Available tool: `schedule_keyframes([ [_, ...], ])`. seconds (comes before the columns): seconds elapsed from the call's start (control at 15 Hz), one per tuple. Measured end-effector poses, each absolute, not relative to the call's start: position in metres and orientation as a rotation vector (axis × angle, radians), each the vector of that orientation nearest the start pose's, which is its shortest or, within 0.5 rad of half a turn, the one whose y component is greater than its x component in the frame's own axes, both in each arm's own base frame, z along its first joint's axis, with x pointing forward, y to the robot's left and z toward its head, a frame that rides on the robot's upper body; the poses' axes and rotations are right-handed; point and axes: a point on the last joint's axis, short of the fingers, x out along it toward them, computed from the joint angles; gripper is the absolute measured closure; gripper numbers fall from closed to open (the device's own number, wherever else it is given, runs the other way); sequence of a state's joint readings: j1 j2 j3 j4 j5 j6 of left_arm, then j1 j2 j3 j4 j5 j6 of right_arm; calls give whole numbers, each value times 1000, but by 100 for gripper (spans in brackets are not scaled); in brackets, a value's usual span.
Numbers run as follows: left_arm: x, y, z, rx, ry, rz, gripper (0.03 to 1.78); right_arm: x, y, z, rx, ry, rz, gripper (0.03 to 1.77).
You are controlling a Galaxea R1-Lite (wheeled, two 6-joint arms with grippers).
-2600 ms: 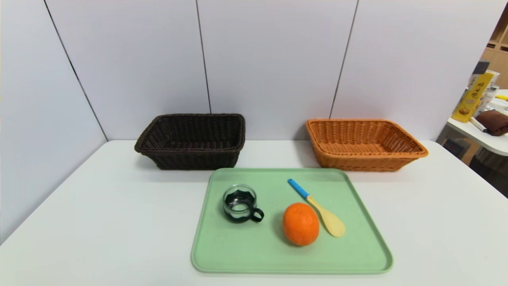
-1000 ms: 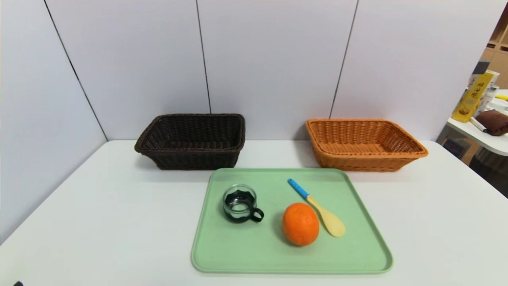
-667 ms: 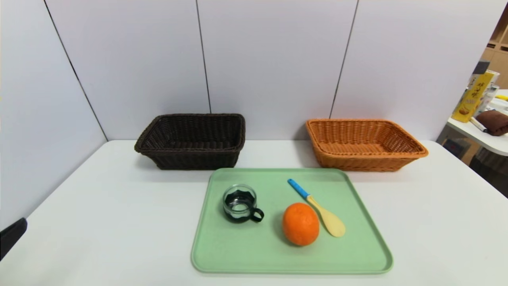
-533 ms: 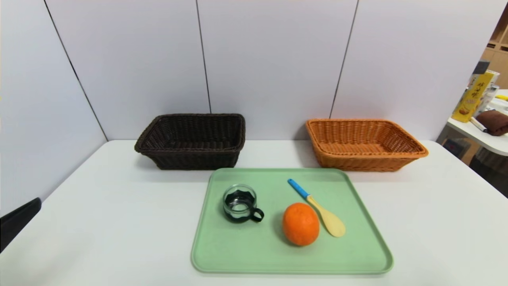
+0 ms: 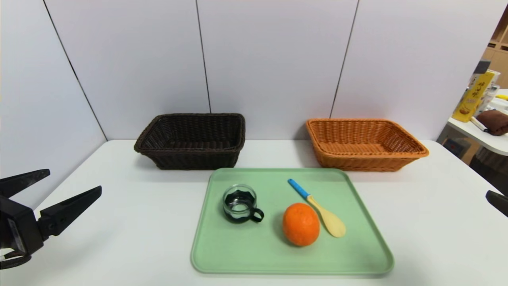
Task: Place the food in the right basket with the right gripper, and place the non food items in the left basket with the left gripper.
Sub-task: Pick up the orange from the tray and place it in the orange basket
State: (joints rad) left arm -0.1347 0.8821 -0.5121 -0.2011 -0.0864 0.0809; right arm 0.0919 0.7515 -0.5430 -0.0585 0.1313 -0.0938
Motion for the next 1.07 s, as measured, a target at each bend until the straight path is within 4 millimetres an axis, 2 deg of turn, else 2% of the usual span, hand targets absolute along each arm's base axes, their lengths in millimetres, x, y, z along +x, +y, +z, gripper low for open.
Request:
schedule_keyframes([
  [0.47,115,-27,207,88,201,-302,12,87,21,216,-79,194,343,10],
  [1.07,116,-29,196,92,240,-314,12,103,45,208,-67,228,519,10],
])
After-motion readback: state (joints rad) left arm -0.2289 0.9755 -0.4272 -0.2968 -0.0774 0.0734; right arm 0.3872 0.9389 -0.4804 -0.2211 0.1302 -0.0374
